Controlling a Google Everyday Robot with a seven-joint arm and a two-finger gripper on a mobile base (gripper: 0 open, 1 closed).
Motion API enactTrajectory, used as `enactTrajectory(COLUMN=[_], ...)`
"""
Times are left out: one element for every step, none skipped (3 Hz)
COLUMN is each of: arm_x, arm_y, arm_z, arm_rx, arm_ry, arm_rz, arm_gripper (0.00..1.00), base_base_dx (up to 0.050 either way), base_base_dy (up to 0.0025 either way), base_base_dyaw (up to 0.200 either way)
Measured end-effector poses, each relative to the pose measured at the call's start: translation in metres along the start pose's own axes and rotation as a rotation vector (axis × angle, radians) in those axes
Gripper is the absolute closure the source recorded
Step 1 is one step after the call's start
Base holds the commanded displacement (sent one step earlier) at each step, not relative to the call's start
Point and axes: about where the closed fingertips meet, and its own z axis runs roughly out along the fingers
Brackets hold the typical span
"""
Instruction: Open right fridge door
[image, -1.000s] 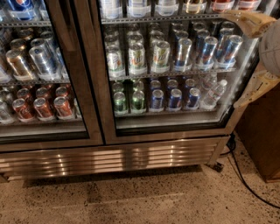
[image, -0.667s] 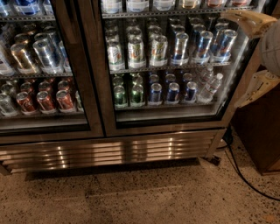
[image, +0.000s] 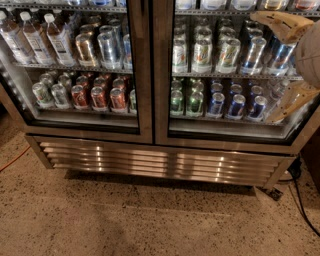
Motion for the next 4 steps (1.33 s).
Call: enactTrajectory(arm_x=[0.000, 0.004, 0.009, 0.014], arm_y=[0.000, -0.004, -0.017, -0.039], arm_z=[0.000, 0.011, 0.036, 0.060], arm_rx=[0.000, 0.031, 0.073, 0.118], arm_ry=[0.000, 0.004, 0.013, 0.024], arm_rz=[0.000, 0.040, 0.091, 0.132], arm_gripper=[0.00, 0.00, 0.00, 0.00], base_base_dx=[0.000, 0.000, 0.000, 0.000], base_base_dy=[0.00000, 0.00000, 0.00000, 0.00000], base_base_dyaw=[0.000, 0.000, 0.000, 0.000])
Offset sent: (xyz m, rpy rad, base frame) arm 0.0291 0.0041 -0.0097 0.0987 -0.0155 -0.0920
